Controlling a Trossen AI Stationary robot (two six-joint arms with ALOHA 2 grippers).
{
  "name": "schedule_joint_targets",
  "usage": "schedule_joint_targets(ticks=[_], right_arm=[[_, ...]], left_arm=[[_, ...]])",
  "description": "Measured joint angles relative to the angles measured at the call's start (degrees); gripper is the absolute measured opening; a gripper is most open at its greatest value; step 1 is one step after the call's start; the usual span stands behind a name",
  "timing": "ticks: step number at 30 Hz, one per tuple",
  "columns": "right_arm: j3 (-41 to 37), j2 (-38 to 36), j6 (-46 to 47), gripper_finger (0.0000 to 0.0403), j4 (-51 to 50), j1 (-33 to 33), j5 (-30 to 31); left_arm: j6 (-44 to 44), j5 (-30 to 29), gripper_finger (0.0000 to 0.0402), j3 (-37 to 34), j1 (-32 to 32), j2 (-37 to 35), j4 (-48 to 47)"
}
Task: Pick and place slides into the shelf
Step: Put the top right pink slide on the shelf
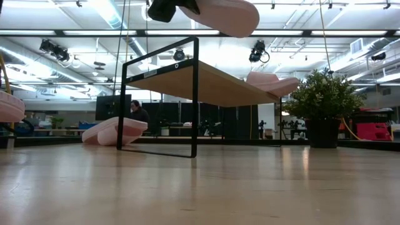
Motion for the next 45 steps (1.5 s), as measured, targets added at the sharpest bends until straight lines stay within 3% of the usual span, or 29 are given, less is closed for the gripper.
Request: schedule_joint_targets(ticks=[8, 14, 22, 40, 45], right_arm=[[-14.2, -3.3, 0.0, 0.0270, 11.0, 0.0, -4.2], [-20.3, -4.7, 0.0, 0.0270, 16.3, 0.0, -5.9], [-21.3, -4.8, -2.1, 0.0259, 22.7, 0.0, -7.4], [-21.3, -4.8, -3.3, 0.0245, 22.9, 0.0, -7.6], [-21.3, -4.8, -3.6, 0.0245, 23.2, 0.0, -11.8]], left_arm=[[0.0, 0.0, 0.0095, 0.0, 0.0, 0.0, -0.8], [-1.4, 0.0, 0.0103, 0.0, 0.0, 0.0, -0.8], [-4.4, 0.0, 0.0095, 0.0, 0.2, 0.0, -2.2], [-13.1, 1.0, 0.0093, 0.1, 0.3, 3.2, -3.5], [-15.4, 1.6, 0.0107, 0.0, 0.3, 3.7, -3.6]])
